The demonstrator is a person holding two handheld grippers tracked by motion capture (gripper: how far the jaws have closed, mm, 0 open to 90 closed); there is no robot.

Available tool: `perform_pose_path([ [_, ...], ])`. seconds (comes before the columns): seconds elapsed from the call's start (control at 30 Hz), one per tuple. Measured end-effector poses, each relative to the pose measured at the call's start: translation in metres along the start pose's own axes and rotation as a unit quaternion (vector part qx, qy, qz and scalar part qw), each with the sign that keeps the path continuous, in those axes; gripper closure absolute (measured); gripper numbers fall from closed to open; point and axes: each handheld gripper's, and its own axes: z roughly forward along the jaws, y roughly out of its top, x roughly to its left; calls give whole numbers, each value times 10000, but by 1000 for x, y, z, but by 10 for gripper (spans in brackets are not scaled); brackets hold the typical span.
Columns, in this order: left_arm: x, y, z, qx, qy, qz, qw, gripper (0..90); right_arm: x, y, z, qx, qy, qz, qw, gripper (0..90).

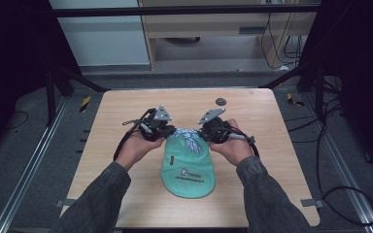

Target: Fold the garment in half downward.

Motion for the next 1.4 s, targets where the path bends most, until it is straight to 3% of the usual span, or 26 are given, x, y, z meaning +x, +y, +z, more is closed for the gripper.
perform_pose_path([
  [0.83,3,10,6,58,170,193,9997,848,-3,1,1,-20,-222,-117,9997,830],
  [1.4,15,28,14,45,293,189,9994,848,-24,8,8,-21,-414,-46,9991,828],
])
